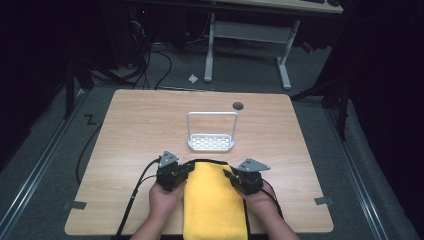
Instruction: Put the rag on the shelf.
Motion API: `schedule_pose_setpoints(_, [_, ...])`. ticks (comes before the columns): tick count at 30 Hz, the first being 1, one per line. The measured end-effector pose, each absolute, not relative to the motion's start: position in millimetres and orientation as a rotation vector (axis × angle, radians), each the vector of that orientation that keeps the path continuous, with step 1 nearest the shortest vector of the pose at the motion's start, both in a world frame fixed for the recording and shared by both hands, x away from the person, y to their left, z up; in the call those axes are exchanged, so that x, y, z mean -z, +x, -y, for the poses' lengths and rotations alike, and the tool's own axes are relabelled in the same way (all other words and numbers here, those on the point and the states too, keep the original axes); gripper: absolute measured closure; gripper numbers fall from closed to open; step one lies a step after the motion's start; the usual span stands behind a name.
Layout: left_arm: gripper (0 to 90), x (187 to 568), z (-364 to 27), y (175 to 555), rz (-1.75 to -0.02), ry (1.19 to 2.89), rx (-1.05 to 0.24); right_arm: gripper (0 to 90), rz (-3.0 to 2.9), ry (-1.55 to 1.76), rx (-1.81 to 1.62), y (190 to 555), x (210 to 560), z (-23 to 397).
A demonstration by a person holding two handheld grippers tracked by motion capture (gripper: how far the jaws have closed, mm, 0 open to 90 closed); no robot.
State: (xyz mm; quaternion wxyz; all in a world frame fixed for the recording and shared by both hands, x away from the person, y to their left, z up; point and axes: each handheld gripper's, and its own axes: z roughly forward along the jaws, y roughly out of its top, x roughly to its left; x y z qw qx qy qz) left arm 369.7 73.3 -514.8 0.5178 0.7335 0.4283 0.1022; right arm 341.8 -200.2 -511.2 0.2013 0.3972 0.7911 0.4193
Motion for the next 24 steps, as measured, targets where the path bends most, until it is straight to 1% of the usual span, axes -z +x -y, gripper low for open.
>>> schedule_pose_setpoints(4, [82.3, 502.2, -72.2, 363.5, -0.982, 1.747, -0.284, 77.7, -2.177, 1.095, -1.217, 337.6, 501.8, 204.5])
schedule_pose_setpoints(9, [82.5, 479.4, -72.5, 361.3, -0.945, 1.693, -0.294, 77.7, -2.12, 1.064, -1.265, 334.1, 480.1, 209.2])
schedule_pose_setpoints(12, [82.7, 464.1, -71.3, 363.1, -0.899, 1.69, -0.338, 77.7, -2.069, 1.032, -1.281, 334.1, 467.9, 209.7])
schedule_pose_setpoints(24, [82.7, 431.9, -75.3, 375.2, -0.882, 1.616, -0.38, 77.6, -1.969, 0.981, -1.324, 344.4, 434.6, 205.6])
